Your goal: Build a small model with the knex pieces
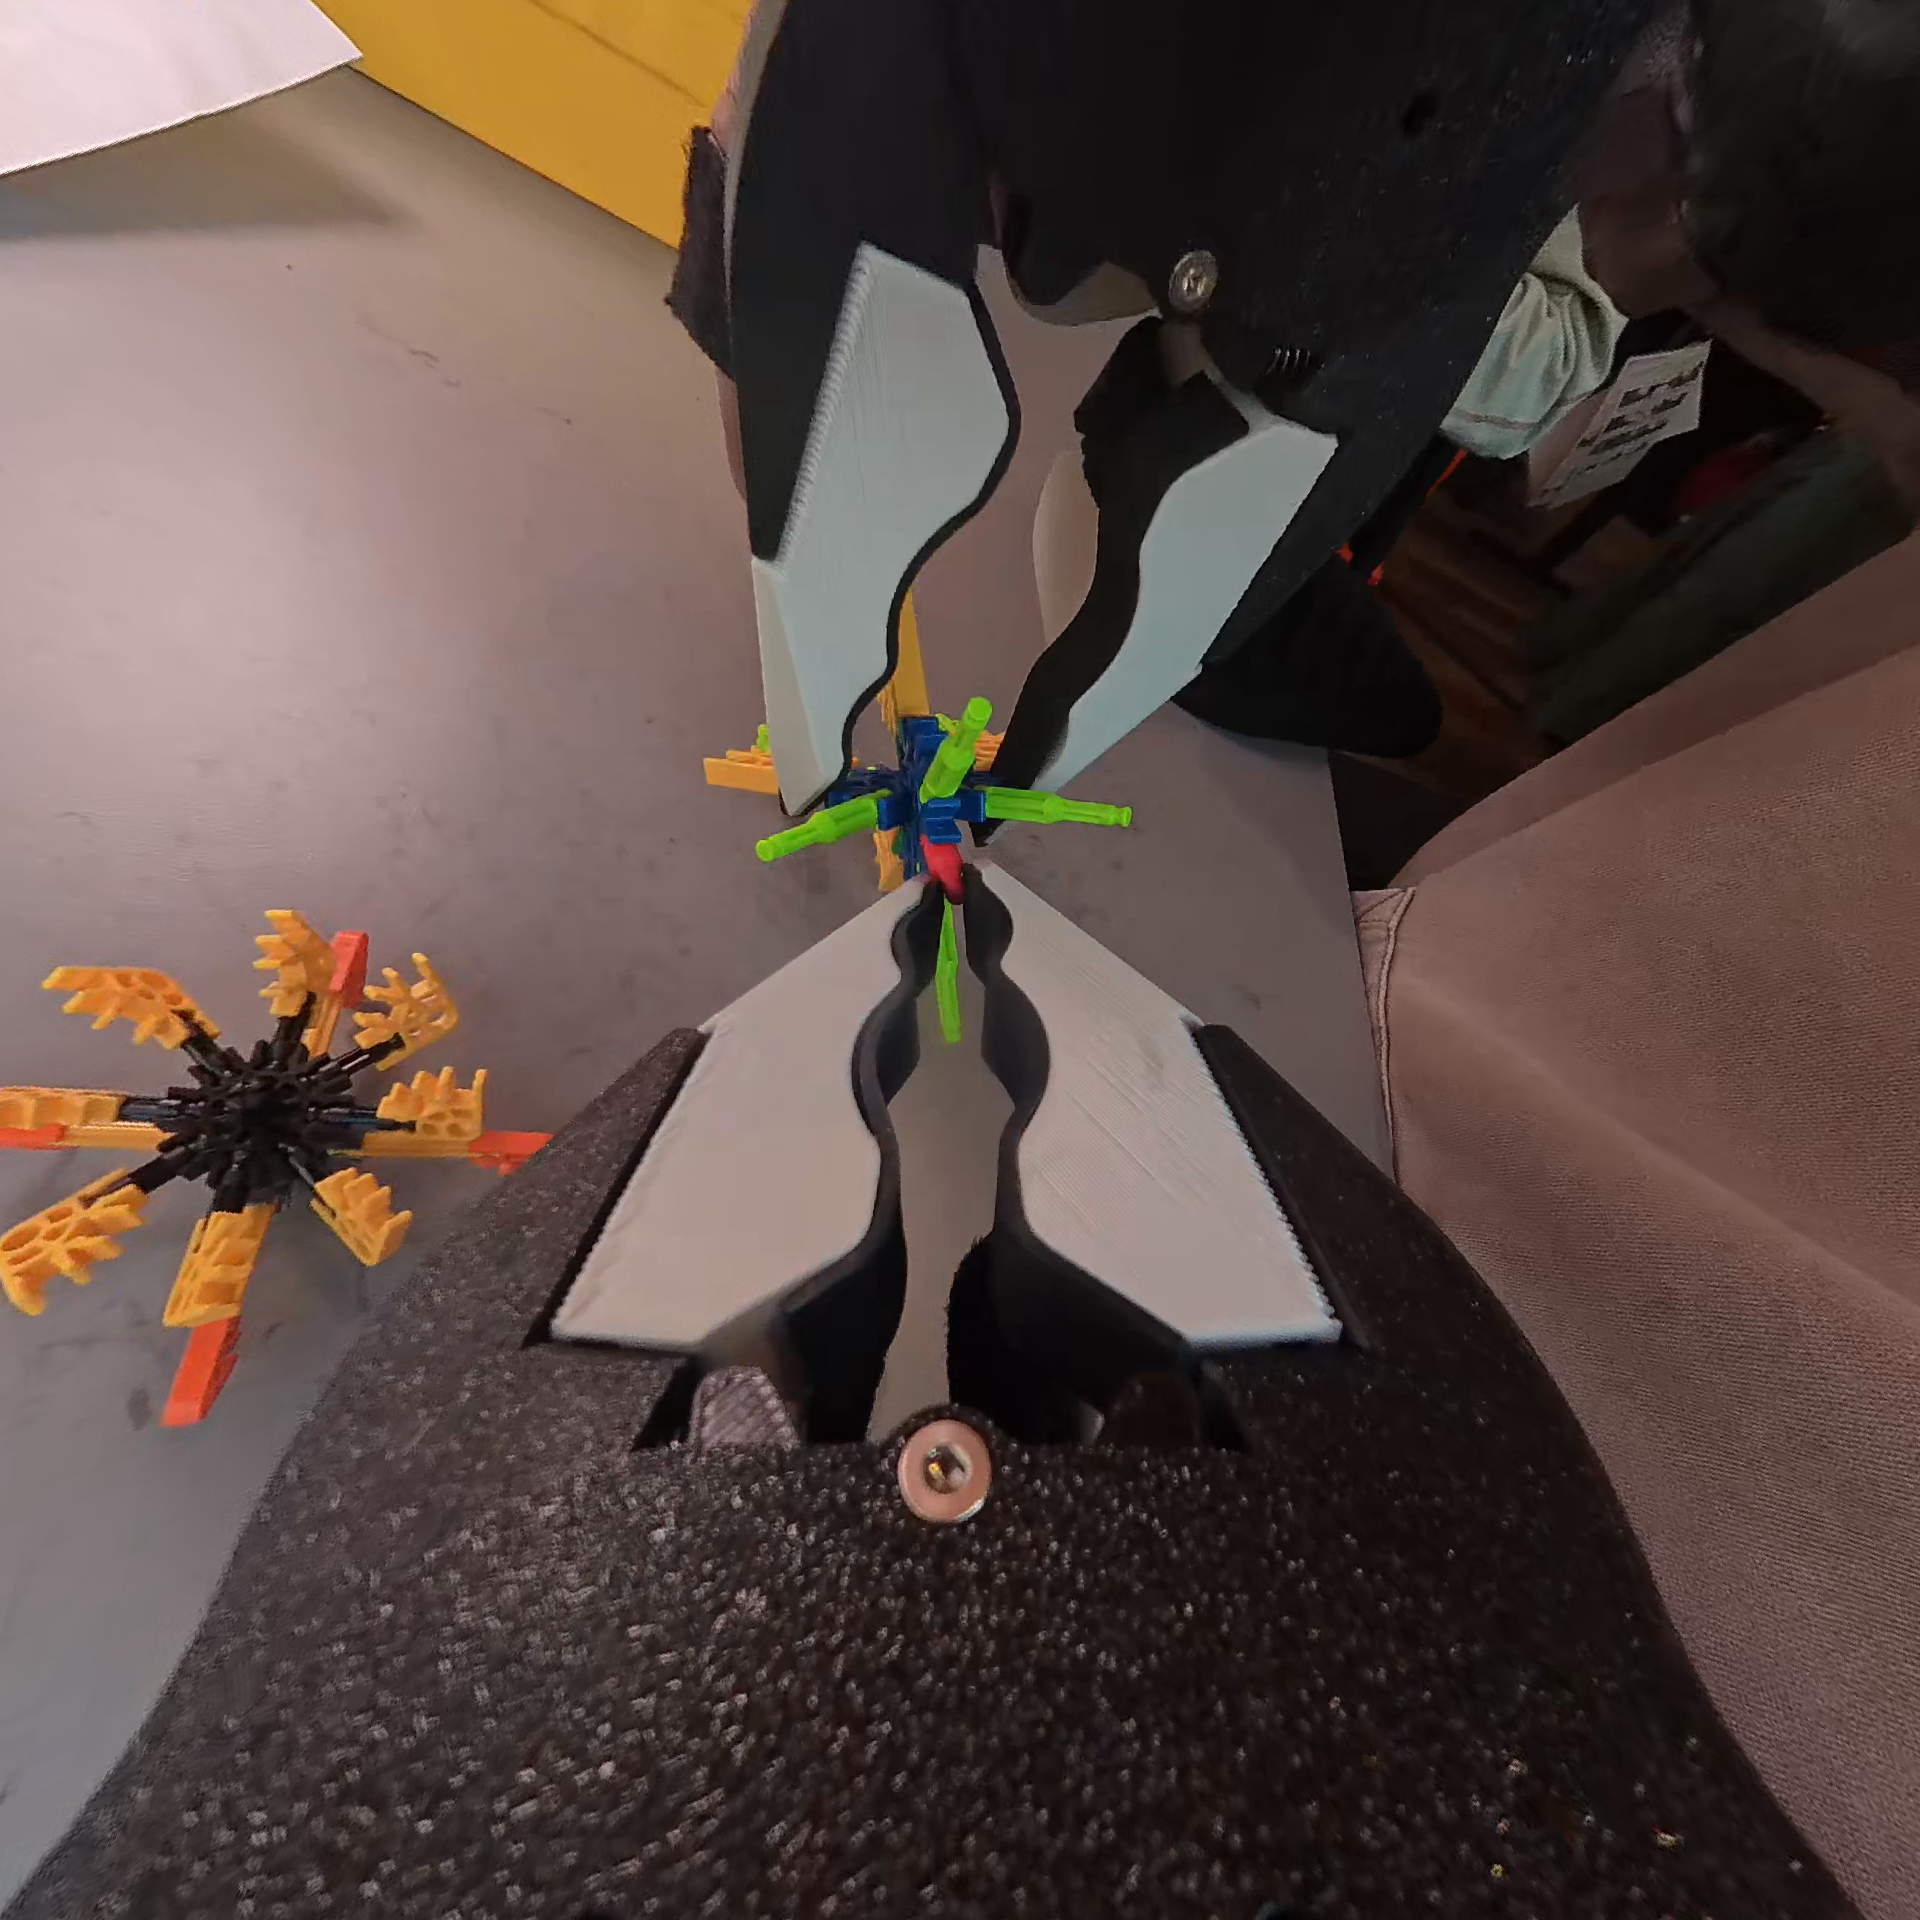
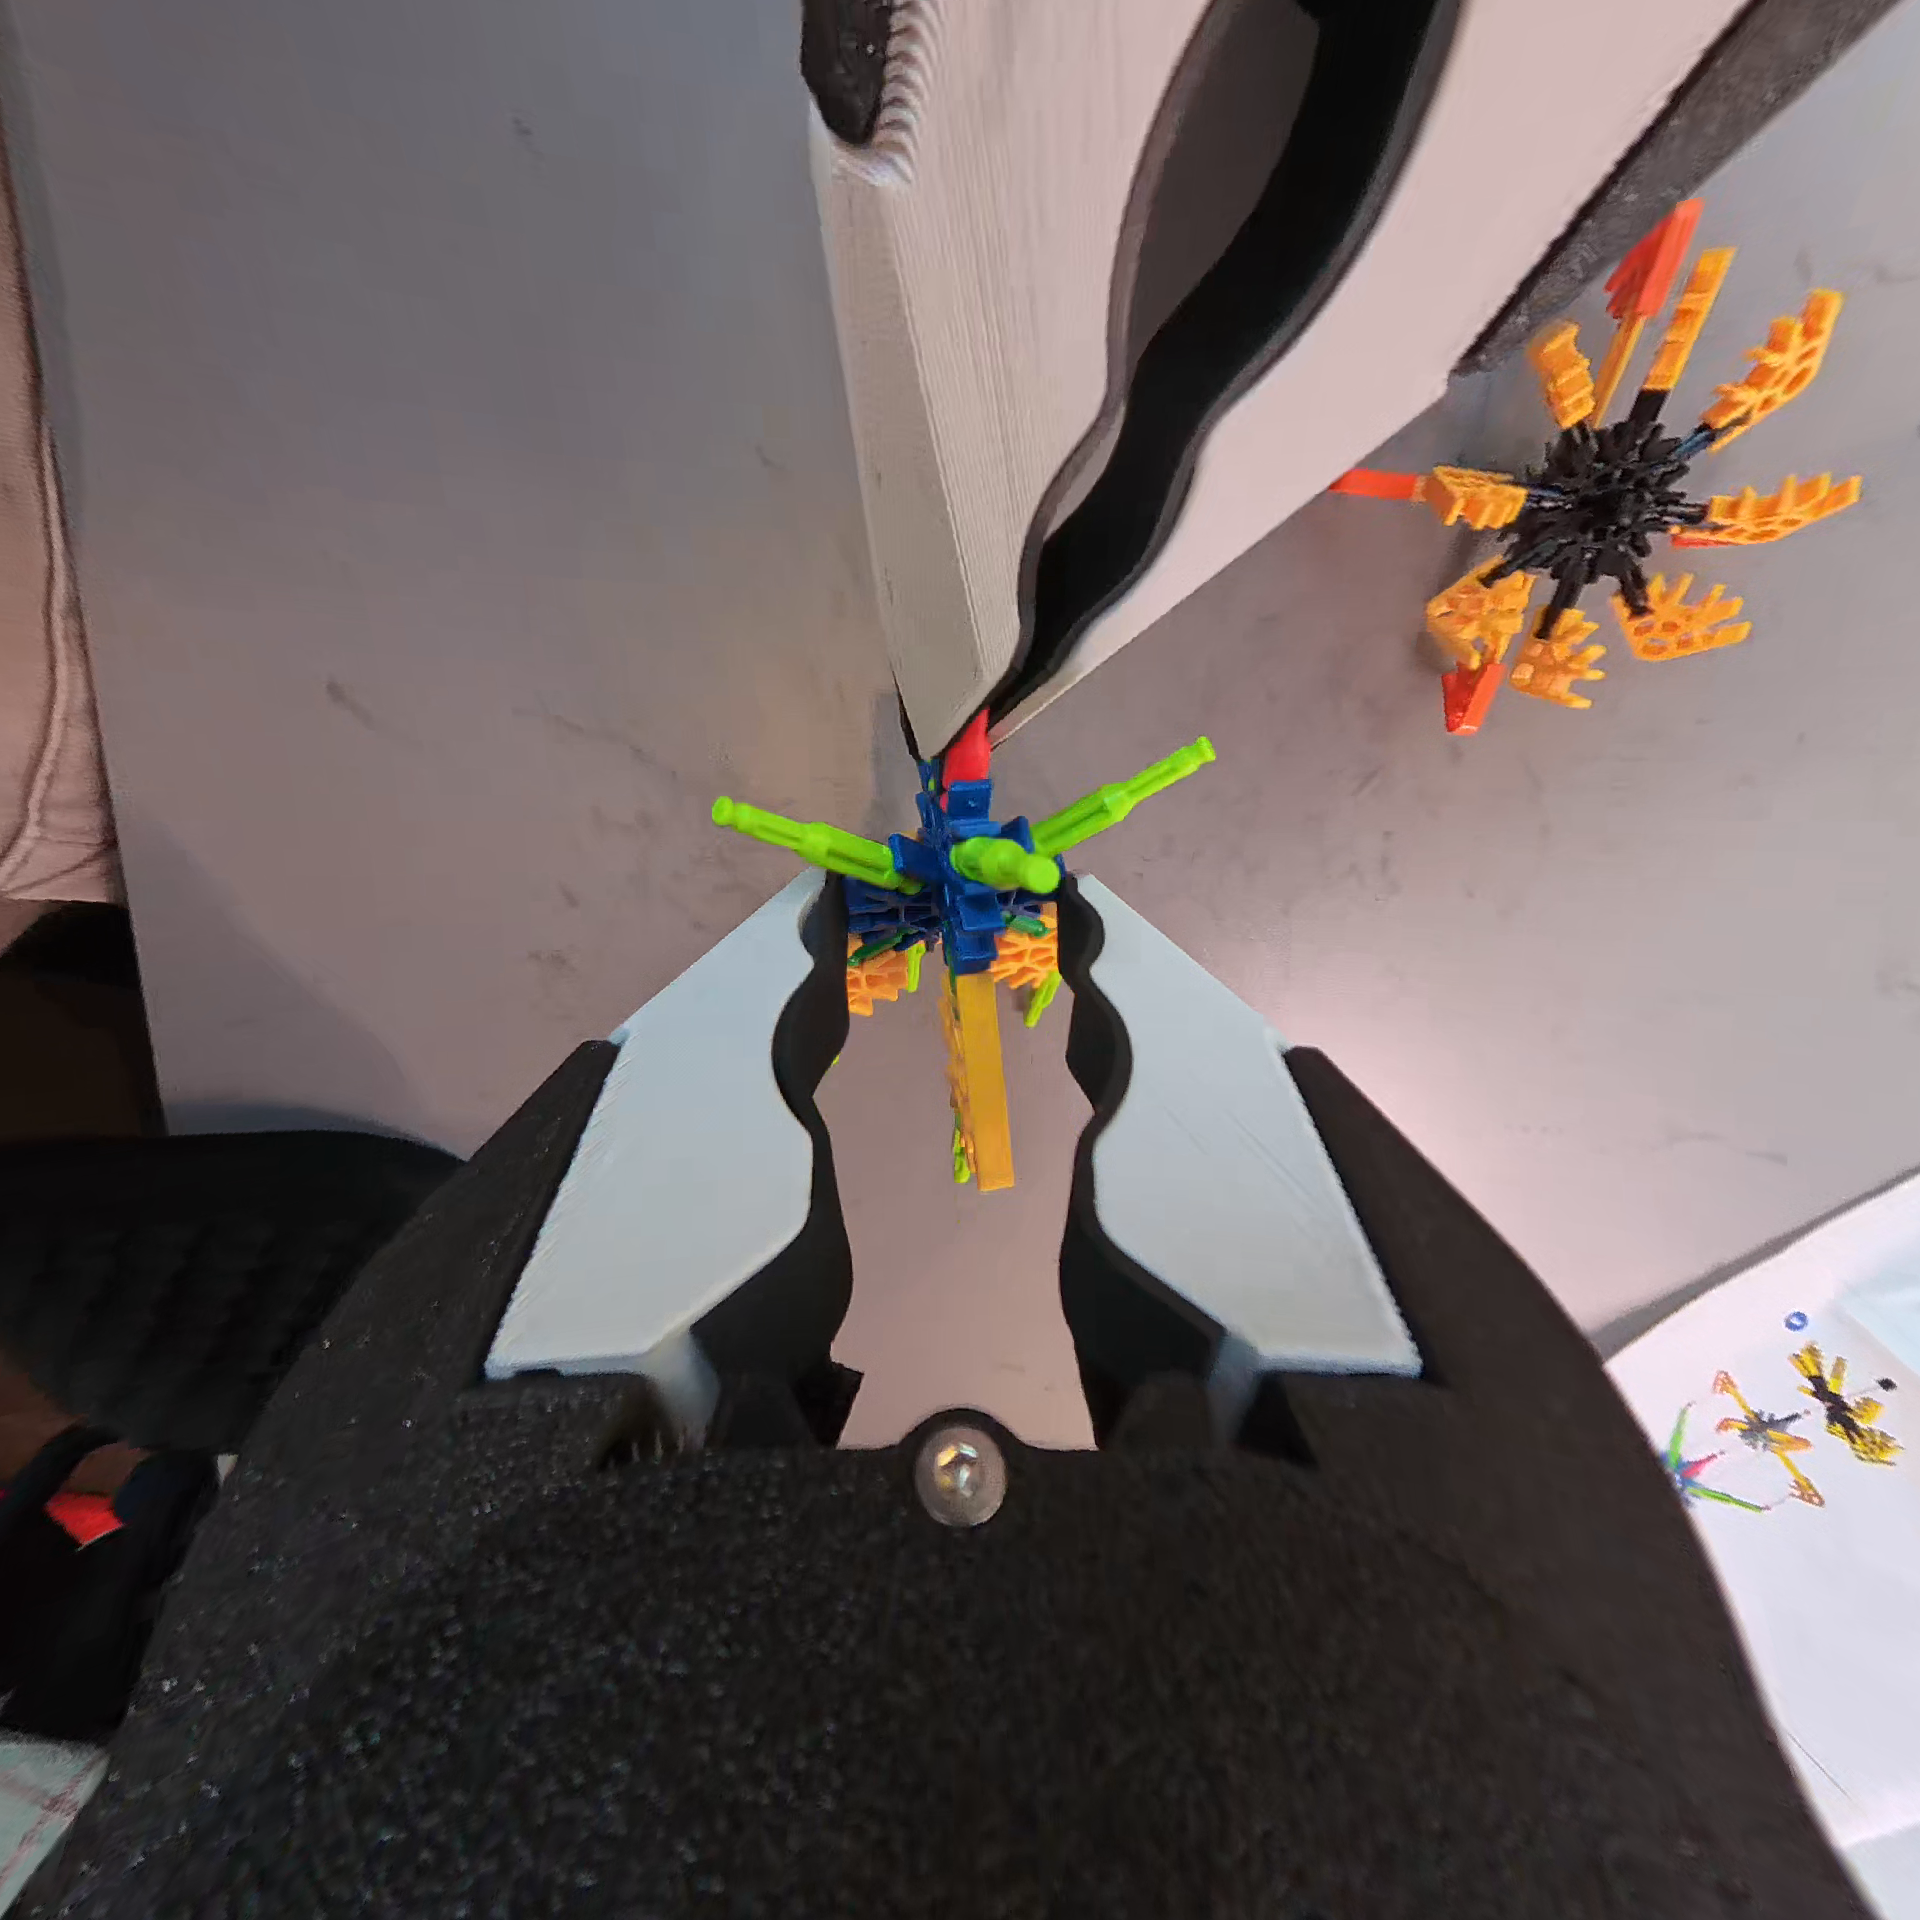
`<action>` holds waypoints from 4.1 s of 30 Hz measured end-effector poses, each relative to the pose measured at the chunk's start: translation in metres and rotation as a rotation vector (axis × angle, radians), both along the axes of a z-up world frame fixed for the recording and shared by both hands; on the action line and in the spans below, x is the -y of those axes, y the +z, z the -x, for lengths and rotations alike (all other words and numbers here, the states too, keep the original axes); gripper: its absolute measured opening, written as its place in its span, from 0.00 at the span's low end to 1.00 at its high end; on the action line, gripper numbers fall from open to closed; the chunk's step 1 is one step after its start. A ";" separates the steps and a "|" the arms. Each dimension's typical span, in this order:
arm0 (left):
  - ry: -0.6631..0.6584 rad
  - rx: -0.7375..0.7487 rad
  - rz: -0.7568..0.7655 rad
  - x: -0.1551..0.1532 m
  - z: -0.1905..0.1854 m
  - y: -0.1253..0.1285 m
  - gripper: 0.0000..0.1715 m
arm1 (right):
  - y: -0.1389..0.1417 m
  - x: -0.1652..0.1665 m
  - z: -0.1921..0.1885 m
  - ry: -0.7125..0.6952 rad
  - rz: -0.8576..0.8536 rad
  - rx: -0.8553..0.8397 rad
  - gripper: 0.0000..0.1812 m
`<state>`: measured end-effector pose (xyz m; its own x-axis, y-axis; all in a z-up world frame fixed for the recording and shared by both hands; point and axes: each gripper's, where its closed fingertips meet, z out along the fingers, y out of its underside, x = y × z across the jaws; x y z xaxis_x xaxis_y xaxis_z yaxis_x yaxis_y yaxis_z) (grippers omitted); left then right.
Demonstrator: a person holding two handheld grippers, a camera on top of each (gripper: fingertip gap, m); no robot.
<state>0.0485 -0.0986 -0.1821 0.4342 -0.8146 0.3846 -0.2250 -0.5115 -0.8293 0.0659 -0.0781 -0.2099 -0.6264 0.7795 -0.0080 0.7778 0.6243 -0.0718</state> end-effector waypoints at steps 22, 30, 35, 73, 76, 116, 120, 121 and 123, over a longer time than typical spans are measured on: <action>0.012 -0.081 -0.116 0.000 -0.010 -0.003 0.01 | 0.001 0.014 0.004 0.028 0.044 -0.023 0.19; -0.012 -0.088 -0.168 0.001 -0.007 0.000 0.02 | 0.009 0.016 0.001 -0.020 0.047 -0.052 0.33; -0.025 -0.109 -0.197 0.001 -0.001 0.000 0.02 | 0.028 0.007 -0.005 -0.095 0.096 -0.150 0.35; -0.049 -0.068 -0.137 -0.001 -0.002 -0.011 0.01 | -0.008 -0.027 -0.033 -0.174 -0.125 -0.572 0.25; -0.051 -0.072 -0.146 -0.001 -0.003 -0.011 0.02 | -0.008 -0.027 -0.032 -0.203 -0.124 -0.575 0.26; 0.028 -0.116 -0.607 -0.007 0.009 0.036 0.02 | 0.039 -0.049 -0.036 -0.386 -0.279 -0.661 0.38; 0.056 -0.102 -0.783 -0.001 0.011 0.062 0.02 | 0.081 -0.052 -0.040 -0.405 -0.205 -0.853 0.40; 0.069 -0.116 -0.824 -0.001 0.012 0.066 0.02 | 0.088 -0.052 -0.041 -0.402 -0.191 -0.894 0.40; 0.092 -0.152 -0.904 -0.001 0.013 0.071 0.02 | 0.097 -0.058 -0.046 -0.405 -0.208 -0.968 0.39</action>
